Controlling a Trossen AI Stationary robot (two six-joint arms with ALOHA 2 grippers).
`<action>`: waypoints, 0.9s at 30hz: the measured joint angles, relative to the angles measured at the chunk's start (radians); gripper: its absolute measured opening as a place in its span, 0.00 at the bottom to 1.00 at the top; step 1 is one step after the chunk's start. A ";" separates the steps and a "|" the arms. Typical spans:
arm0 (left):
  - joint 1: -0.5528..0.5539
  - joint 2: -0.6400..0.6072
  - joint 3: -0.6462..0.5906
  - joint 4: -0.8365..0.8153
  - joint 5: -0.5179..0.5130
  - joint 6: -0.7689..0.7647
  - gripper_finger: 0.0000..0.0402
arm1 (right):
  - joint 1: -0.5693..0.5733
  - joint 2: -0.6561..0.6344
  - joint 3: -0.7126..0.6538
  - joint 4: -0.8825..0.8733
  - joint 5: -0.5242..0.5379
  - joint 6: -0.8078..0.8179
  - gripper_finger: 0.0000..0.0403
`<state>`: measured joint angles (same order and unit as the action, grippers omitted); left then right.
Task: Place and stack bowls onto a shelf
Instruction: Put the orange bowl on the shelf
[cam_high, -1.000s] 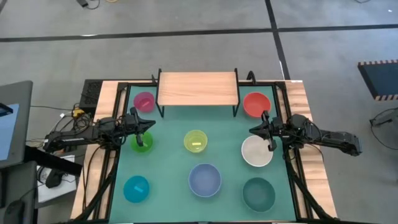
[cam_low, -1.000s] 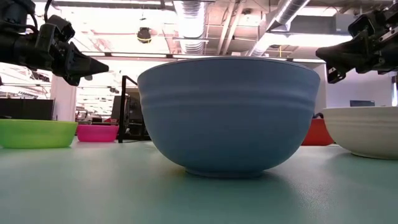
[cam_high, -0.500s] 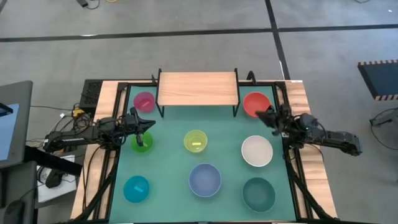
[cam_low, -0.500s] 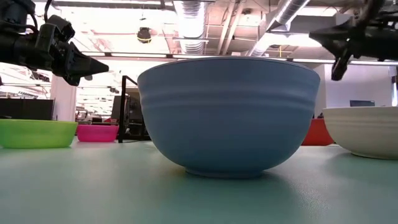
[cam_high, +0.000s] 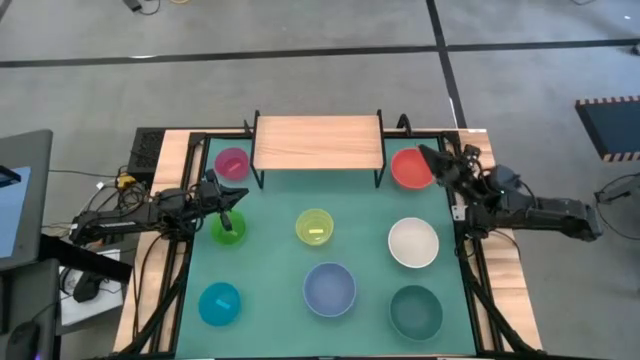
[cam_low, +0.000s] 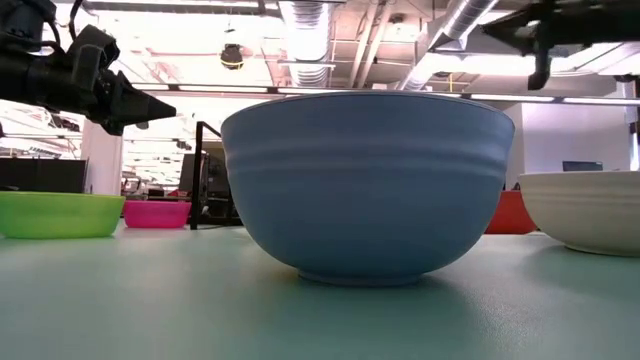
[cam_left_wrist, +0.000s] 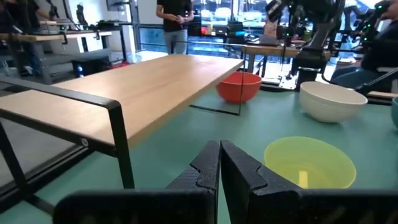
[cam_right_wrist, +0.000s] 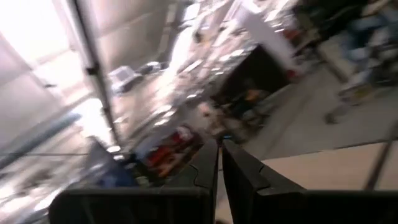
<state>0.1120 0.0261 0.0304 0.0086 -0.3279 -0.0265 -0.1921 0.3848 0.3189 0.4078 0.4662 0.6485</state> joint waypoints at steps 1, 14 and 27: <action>0.000 0.000 0.000 0.000 0.001 -0.002 0.00 | 0.000 0.040 0.017 -0.002 0.032 -0.001 0.13; 0.000 0.000 0.000 0.001 0.075 -0.645 0.00 | -0.060 0.334 0.101 -0.002 0.146 0.146 0.13; 0.000 0.000 0.000 0.009 -0.096 -0.693 0.00 | -0.120 0.312 0.101 -0.081 0.135 0.167 0.24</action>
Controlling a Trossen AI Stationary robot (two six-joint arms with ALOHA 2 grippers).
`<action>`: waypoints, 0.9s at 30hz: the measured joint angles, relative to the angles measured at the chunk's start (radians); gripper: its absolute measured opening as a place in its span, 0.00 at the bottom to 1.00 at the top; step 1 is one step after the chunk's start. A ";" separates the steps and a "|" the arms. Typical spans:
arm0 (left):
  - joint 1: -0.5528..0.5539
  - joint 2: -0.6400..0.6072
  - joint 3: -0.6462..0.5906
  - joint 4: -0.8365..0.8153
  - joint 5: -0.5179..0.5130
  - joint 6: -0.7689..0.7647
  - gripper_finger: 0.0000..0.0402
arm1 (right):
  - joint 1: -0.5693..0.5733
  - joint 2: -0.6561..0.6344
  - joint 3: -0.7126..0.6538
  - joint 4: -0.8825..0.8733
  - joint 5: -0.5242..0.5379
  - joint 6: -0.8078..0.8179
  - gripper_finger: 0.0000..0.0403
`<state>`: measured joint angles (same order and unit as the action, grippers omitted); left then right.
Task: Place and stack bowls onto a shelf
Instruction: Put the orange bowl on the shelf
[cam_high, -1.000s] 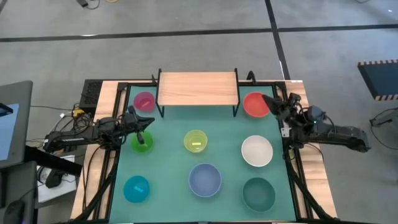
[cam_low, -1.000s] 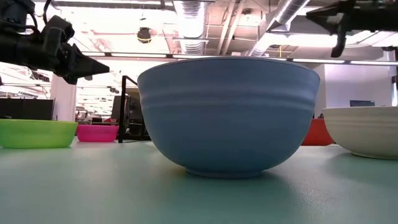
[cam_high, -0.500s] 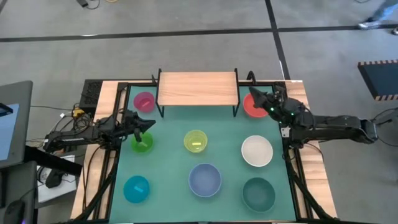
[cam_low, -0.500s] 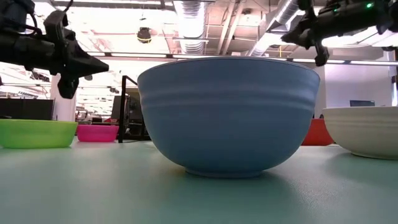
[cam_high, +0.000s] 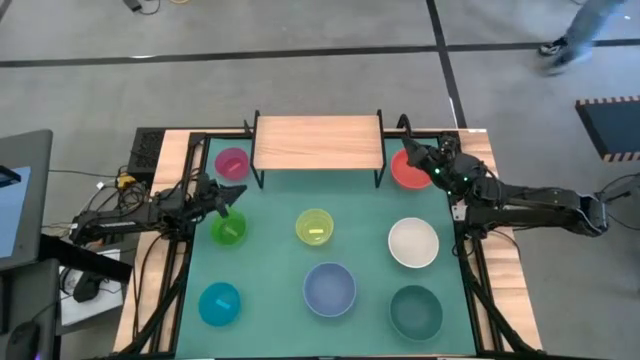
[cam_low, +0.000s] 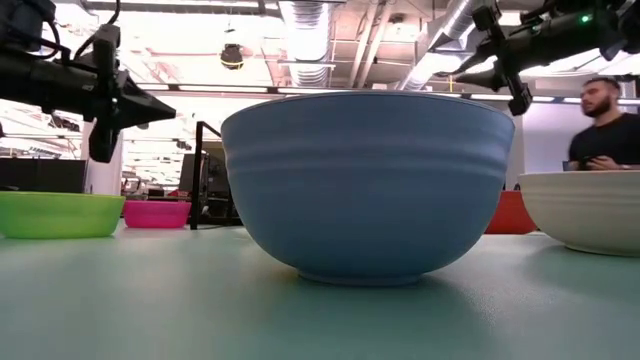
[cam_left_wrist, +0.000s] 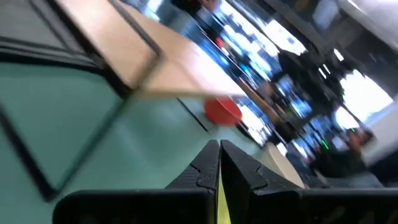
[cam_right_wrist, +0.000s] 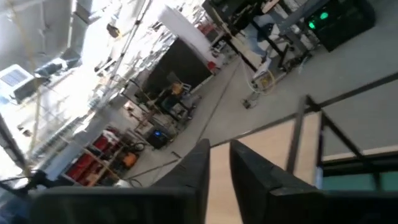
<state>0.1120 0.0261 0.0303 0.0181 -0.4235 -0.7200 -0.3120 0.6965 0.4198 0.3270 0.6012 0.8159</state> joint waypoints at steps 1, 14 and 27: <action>0.001 0.000 0.000 0.002 -0.018 0.000 0.00 | -0.010 -0.003 0.000 -0.030 0.000 0.008 0.27; 0.000 0.029 0.000 0.001 -0.075 0.000 0.26 | -0.282 0.012 0.174 -0.827 -0.159 0.280 0.60; 0.001 0.078 0.000 0.052 -0.092 -0.025 0.32 | -0.508 0.193 0.281 -1.279 -0.251 0.277 0.47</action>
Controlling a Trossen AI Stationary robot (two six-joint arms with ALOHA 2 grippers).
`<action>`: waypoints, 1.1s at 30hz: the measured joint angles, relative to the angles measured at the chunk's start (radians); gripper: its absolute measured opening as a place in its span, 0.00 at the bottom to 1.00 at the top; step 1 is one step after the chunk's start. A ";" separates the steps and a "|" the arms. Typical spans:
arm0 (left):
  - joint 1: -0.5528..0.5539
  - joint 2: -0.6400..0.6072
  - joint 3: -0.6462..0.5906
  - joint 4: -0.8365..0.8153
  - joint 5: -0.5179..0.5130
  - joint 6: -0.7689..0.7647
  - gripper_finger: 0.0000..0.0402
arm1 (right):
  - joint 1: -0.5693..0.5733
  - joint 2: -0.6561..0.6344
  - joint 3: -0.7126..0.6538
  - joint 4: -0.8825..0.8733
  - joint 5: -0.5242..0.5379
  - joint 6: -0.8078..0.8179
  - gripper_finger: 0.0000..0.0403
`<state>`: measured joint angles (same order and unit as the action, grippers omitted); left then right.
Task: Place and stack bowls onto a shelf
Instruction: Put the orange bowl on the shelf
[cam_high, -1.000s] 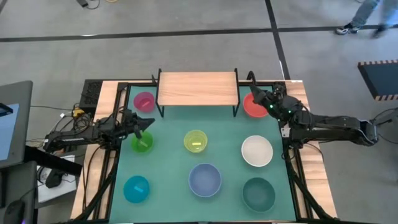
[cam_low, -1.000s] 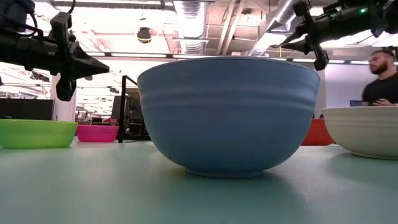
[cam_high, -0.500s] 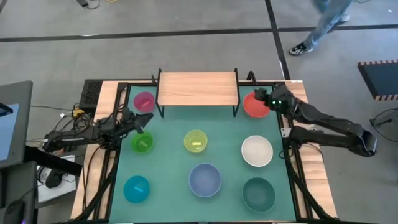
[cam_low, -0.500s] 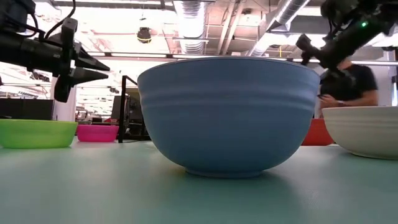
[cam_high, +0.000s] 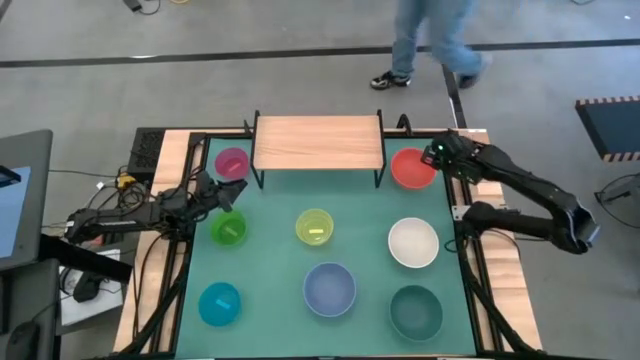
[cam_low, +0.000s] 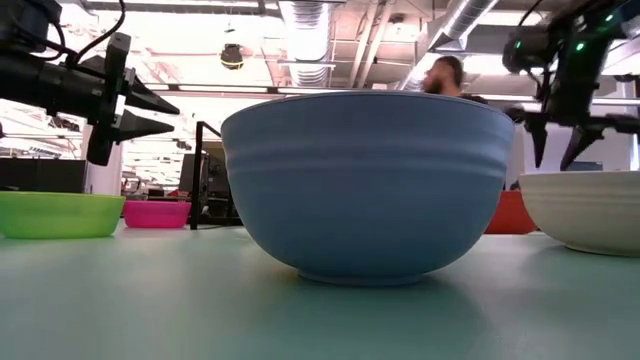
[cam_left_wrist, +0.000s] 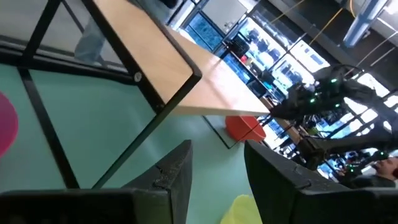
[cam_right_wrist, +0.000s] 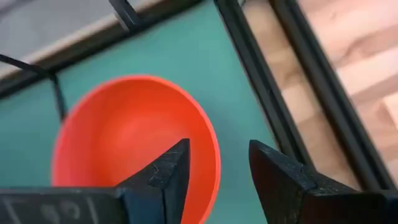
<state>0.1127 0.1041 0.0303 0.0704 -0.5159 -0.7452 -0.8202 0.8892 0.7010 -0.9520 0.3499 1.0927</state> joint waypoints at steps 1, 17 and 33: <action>0.000 0.001 0.000 -0.001 -0.008 0.003 0.33 | -0.015 0.022 -0.005 0.005 -0.027 -0.017 0.46; 0.000 0.001 0.000 -0.013 -0.048 -0.012 0.32 | -0.079 0.381 -0.018 0.143 -0.144 -0.273 0.40; -0.001 0.001 0.000 -0.010 0.013 -0.088 0.32 | -0.040 0.264 0.034 0.119 -0.073 -0.293 0.06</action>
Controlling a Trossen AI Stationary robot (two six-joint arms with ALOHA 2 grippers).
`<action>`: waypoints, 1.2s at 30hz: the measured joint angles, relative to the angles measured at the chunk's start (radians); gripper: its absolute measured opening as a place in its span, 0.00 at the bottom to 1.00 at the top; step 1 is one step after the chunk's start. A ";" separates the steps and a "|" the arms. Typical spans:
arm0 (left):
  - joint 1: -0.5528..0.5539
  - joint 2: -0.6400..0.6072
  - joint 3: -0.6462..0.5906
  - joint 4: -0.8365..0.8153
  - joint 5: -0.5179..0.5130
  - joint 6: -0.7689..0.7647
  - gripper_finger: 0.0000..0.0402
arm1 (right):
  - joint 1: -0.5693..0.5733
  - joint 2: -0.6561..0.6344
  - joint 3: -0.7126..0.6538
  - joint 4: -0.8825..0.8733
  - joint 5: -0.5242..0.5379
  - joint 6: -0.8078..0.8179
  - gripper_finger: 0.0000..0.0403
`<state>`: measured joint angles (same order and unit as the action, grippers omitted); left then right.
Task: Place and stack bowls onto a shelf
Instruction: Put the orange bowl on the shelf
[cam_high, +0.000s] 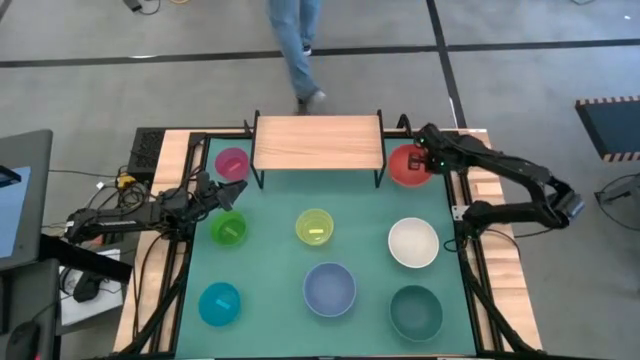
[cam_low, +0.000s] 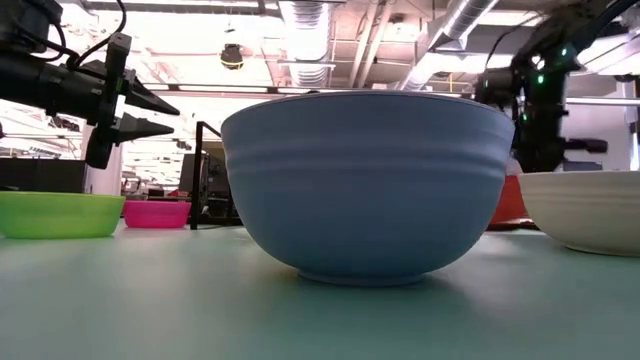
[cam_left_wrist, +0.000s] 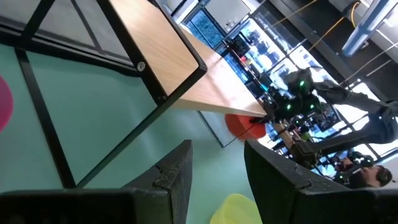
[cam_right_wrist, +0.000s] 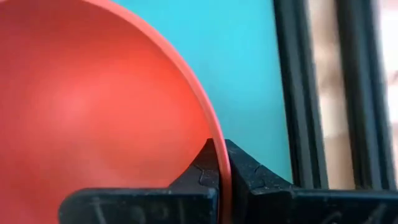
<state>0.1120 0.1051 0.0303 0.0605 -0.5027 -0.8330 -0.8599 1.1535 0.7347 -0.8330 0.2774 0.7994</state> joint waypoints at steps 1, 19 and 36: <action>0.000 0.000 0.000 0.000 0.000 0.000 0.32 | 0.000 -0.021 0.019 0.000 0.020 0.000 0.06; 0.000 0.000 0.000 0.005 -0.004 -0.029 0.32 | 0.140 0.103 0.604 0.091 0.064 -0.215 0.06; -0.034 0.000 0.000 0.005 -0.057 -0.017 0.32 | 0.218 0.476 0.829 -0.111 -0.049 -0.338 0.13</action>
<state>0.0780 0.1051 0.0303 0.0658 -0.5600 -0.8501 -0.6414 1.6292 1.5641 -0.9439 0.2279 0.4613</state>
